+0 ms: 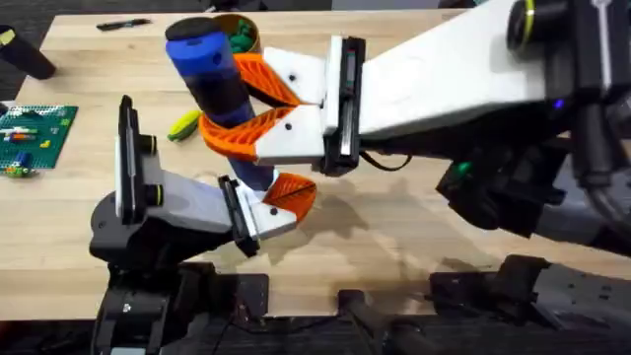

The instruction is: Pick up the gripper from the table and insert it into the empty holder that is missing its gripper. Then pick up a screw, insert it into the mounting hole, and use the screwdriver to tighten it. Finally, clean up the table by picking up the vegetable and placing it into the bucket.

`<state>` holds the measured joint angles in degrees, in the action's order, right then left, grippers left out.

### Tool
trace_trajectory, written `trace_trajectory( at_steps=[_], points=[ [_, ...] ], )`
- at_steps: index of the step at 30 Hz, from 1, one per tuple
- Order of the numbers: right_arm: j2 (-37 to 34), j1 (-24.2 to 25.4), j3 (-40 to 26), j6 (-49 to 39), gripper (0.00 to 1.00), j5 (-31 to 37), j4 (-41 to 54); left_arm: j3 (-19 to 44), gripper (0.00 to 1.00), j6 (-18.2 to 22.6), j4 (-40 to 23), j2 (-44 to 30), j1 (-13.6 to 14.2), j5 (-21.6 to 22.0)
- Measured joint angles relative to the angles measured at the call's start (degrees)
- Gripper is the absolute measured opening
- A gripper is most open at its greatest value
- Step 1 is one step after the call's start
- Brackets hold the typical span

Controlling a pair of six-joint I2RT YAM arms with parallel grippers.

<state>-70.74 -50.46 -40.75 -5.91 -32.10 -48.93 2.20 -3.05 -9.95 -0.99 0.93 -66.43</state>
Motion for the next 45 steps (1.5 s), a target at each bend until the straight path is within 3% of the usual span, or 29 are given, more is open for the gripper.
trace_trajectory(
  at_steps=[17,23,27,35,43,44,45],
  points=[
    [-0.37,0.00,-0.30,0.67,0.015,-0.11,-2.84,0.00,0.008,0.02,0.02,0.00,0.02,0.00],
    [-0.37,0.89,-5.44,1.37,0.015,-2.14,0.91,0.00,0.008,0.02,0.02,0.00,0.02,0.00],
    [-0.37,2.62,-10.74,0.63,0.015,-3.16,10.16,0.00,0.008,0.02,0.02,0.00,0.02,0.00],
    [-0.37,8.09,-24.05,-10.11,0.013,-3.33,42.95,0.00,0.008,0.02,0.02,0.00,0.02,0.00],
    [-0.49,17.26,-27.46,-25.66,0.012,3.05,50.54,0.00,0.008,0.02,0.02,0.00,0.02,0.00],
    [-1.76,20.64,-27.69,-35.20,0.011,5.91,54.14,0.00,0.008,0.02,0.02,0.00,0.02,0.00],
    [-2.59,21.81,-27.69,-38.82,0.011,6.94,55.43,0.00,0.008,0.02,0.02,0.00,0.02,0.00]
  ],
)
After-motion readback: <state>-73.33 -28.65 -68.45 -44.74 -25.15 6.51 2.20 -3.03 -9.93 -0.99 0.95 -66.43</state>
